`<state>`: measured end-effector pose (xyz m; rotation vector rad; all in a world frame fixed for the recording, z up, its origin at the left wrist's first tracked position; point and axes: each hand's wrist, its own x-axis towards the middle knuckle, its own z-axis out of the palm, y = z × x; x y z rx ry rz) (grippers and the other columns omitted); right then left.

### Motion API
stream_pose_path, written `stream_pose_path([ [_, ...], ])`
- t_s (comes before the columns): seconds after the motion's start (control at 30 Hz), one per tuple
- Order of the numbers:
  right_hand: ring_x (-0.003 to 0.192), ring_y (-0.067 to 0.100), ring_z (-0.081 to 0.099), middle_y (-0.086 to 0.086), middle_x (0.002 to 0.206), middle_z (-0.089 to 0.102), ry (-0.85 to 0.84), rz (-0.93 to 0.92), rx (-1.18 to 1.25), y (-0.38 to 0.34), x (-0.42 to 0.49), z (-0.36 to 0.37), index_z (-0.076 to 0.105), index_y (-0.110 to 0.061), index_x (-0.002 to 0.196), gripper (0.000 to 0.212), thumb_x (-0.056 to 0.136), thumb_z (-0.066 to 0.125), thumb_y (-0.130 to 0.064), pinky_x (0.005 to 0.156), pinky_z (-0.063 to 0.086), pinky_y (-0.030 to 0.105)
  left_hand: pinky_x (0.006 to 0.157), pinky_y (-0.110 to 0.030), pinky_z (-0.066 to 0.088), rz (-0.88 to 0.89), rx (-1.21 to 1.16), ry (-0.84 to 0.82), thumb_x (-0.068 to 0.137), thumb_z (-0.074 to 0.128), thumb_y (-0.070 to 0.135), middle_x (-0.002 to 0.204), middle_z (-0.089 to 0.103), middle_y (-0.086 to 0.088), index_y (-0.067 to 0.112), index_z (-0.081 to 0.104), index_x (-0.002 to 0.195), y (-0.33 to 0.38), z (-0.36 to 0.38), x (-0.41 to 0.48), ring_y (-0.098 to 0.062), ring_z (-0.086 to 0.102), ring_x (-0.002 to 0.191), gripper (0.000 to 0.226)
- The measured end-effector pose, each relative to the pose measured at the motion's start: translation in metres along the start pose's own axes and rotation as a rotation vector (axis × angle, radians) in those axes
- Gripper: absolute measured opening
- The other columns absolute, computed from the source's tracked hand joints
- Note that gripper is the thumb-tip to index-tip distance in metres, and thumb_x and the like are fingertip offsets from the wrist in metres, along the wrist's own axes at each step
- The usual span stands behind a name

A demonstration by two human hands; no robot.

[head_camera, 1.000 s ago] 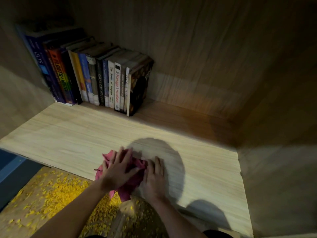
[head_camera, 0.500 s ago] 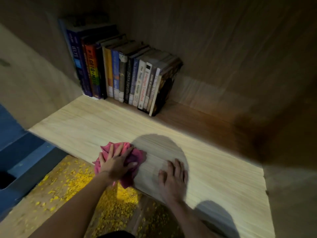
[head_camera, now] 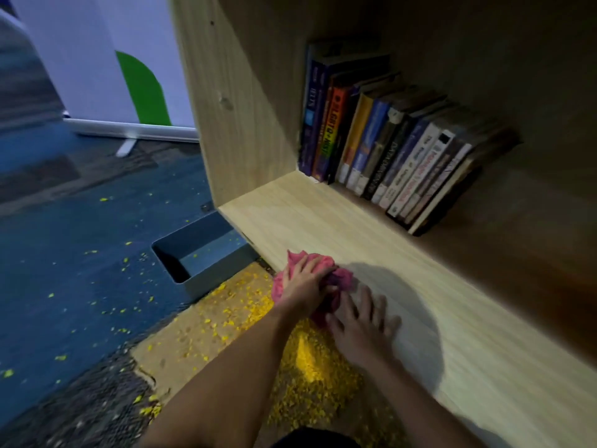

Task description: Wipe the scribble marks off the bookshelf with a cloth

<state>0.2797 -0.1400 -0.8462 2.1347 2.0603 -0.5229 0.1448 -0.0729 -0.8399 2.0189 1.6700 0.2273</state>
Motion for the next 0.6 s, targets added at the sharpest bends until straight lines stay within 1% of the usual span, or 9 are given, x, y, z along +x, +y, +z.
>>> stream_pose_path([
  [0.1, 0.142, 0.041, -0.021, 0.009, 0.157, -0.025, -0.005, 0.034, -0.054, -0.011, 0.005, 0.005, -0.011, -0.033, 0.151, 0.068, 0.095, 0.011, -0.064, 0.108, -0.004, 0.066, 0.114, -0.048, 0.016, -0.052, 0.022, -0.023, 0.096, 0.047, 0.044, 0.157, 0.021, 0.002, 0.033, 0.032, 0.147, -0.026, -0.025, 0.008, -0.025, 0.012, 0.144, 0.055],
  [0.2, 0.142, 0.043, -0.019, 0.011, 0.156, -0.024, -0.003, 0.030, -0.084, -0.010, 0.002, 0.007, -0.013, -0.032, 0.151, 0.072, 0.090, 0.001, -0.068, 0.108, -0.001, 0.068, 0.111, -0.047, 0.028, -0.176, -0.010, 0.066, 0.098, 0.047, 0.034, 0.148, 0.035, -0.004, 0.030, 0.038, 0.144, -0.070, -0.058, 0.013, -0.029, 0.027, 0.134, 0.047],
  [0.3, 0.142, 0.044, -0.016, 0.011, 0.157, -0.022, 0.004, 0.032, -0.088, -0.011, 0.002, 0.006, -0.013, -0.032, 0.150, 0.115, 0.048, -0.042, -0.077, 0.106, 0.001, 0.069, 0.108, -0.048, 0.029, -0.331, 0.020, 0.202, 0.098, 0.049, 0.032, 0.144, 0.037, -0.010, 0.029, 0.039, 0.144, -0.115, -0.088, 0.007, -0.032, 0.031, 0.130, 0.047],
  [0.37, 0.142, 0.045, -0.012, 0.012, 0.158, -0.016, 0.034, 0.033, -0.109, -0.009, 0.005, 0.010, -0.007, -0.031, 0.152, 0.129, 0.037, -0.051, -0.071, 0.105, 0.003, 0.070, 0.108, -0.051, 0.027, -0.386, 0.066, 0.257, 0.099, 0.046, 0.036, 0.147, 0.034, -0.011, 0.028, 0.035, 0.146, -0.137, -0.104, 0.001, -0.034, 0.028, 0.132, 0.049],
  [0.43, 0.142, 0.048, -0.002, 0.015, 0.160, -0.004, 0.044, 0.043, -0.066, -0.010, 0.007, 0.012, 0.007, -0.030, 0.153, 0.124, 0.049, -0.046, -0.074, 0.103, 0.007, 0.072, 0.111, -0.052, 0.022, -0.386, 0.091, 0.272, 0.099, 0.042, 0.042, 0.151, 0.030, -0.010, 0.028, 0.034, 0.147, -0.151, -0.113, -0.001, -0.035, 0.024, 0.136, 0.051],
  [0.5, 0.133, 0.055, 0.027, 0.022, 0.152, 0.029, 0.041, 0.044, -0.094, -0.009, 0.009, 0.013, 0.040, -0.023, 0.145, 0.105, 0.077, -0.023, -0.074, 0.092, 0.023, 0.077, 0.115, -0.055, 0.011, -0.392, 0.111, 0.262, 0.098, 0.041, 0.047, 0.156, 0.023, -0.006, 0.031, 0.030, 0.148, -0.157, -0.118, 0.001, -0.034, 0.016, 0.142, 0.053],
  [0.53, 0.124, 0.056, 0.040, 0.024, 0.143, 0.043, -0.044, 0.048, -0.081, -0.010, 0.006, 0.015, 0.054, -0.020, 0.135, 0.094, 0.087, -0.009, -0.070, 0.084, 0.029, 0.079, 0.115, -0.058, 0.005, -0.394, 0.133, 0.245, 0.098, 0.040, 0.049, 0.158, 0.017, -0.004, 0.033, 0.026, 0.149, -0.158, -0.119, 0.002, -0.034, 0.011, 0.144, 0.056],
  [0.57, 0.120, 0.056, 0.045, 0.024, 0.139, 0.048, -0.016, 0.033, -0.076, -0.011, 0.008, 0.014, 0.058, -0.018, 0.131, 0.089, 0.090, -0.003, -0.068, 0.081, 0.031, 0.079, 0.113, -0.060, 0.000, -0.390, 0.154, 0.233, 0.097, 0.041, 0.051, 0.160, 0.012, -0.003, 0.034, 0.020, 0.151, -0.155, -0.119, 0.004, -0.033, 0.005, 0.146, 0.060],
  [0.6, 0.125, 0.056, 0.040, 0.024, 0.143, 0.043, -0.071, 0.067, -0.062, -0.014, 0.005, 0.010, 0.054, -0.019, 0.135, 0.092, 0.088, -0.007, -0.070, 0.084, 0.029, 0.079, 0.112, -0.062, -0.004, -0.388, 0.161, 0.200, 0.096, 0.041, 0.052, 0.161, 0.006, -0.002, 0.034, 0.014, 0.152, -0.156, -0.117, 0.005, -0.033, 0.000, 0.147, 0.065],
])
